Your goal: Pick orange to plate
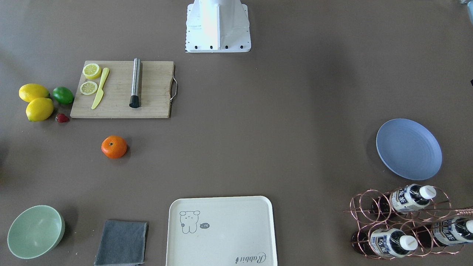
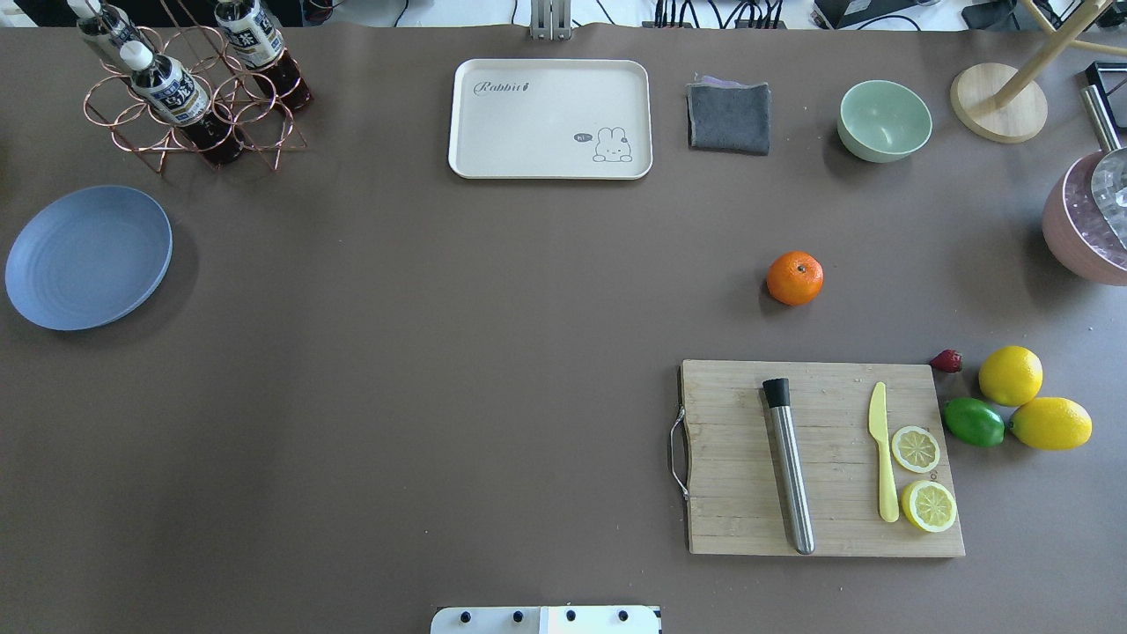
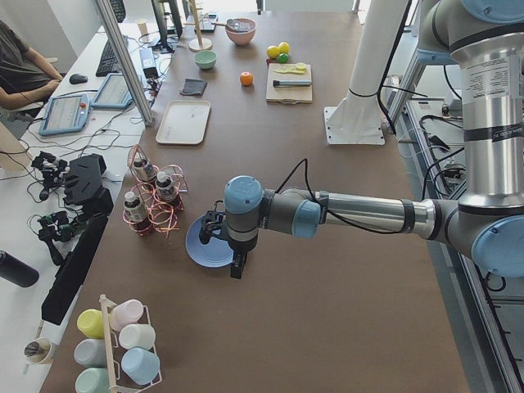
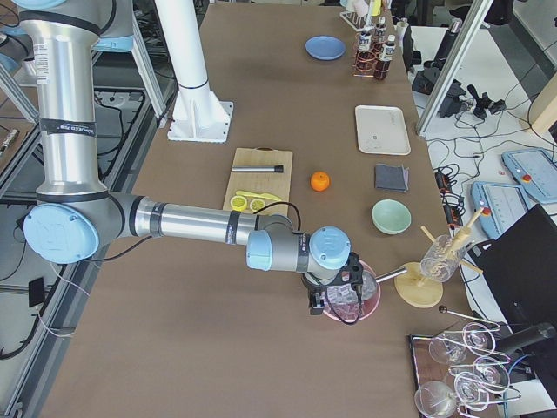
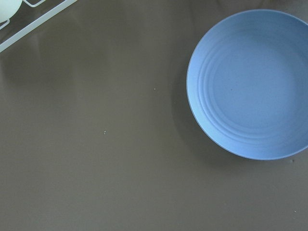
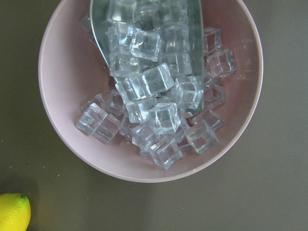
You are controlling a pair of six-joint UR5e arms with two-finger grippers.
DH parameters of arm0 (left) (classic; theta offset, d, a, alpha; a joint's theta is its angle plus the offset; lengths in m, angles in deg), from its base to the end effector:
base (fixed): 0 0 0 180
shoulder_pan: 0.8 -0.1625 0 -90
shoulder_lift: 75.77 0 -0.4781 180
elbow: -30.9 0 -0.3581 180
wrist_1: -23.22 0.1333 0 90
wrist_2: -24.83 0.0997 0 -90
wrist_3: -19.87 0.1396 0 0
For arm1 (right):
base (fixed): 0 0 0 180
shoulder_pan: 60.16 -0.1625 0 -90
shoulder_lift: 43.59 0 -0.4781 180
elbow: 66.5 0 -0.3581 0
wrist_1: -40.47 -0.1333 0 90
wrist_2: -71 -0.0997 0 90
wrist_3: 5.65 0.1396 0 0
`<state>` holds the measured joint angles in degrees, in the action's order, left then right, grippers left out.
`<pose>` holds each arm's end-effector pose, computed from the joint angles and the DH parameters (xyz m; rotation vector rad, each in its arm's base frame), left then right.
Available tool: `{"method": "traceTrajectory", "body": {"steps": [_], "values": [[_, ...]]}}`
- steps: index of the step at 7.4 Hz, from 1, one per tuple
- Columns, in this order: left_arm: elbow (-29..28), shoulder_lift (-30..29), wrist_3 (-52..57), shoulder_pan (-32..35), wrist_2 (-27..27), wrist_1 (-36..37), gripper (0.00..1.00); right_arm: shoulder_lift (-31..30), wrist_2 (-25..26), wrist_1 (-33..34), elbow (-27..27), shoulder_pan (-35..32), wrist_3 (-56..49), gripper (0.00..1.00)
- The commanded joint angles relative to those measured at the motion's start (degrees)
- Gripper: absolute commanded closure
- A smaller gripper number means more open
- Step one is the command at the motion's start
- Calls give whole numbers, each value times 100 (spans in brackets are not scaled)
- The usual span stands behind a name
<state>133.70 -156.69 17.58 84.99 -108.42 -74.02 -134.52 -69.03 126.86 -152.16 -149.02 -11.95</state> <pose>-0.0082 -0.4008 0.6922 0.1392 0.7618 0.1040 0.0174 -0.4463 0.7660 0.0122 -0.8739 -0.1088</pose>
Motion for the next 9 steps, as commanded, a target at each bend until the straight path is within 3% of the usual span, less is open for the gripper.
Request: {"method": "traceTrajectory", "body": {"steps": [1, 3, 5, 9], "values": [[3, 59, -17, -1, -9, -49, 2, -118, -25, 0, -56, 0, -3, 0], [-32, 129, -201, 7, -165, -146, 2, -136, -103, 0, -39, 0, 6, 0], [-181, 138, -202, 16, -779, -137, 2, -136, -113, 0, -4, 0, -3, 0], [-138, 200, -211, 34, -983, -84, 2, -171, -121, 0, -21, 0, 6, 0]]}}
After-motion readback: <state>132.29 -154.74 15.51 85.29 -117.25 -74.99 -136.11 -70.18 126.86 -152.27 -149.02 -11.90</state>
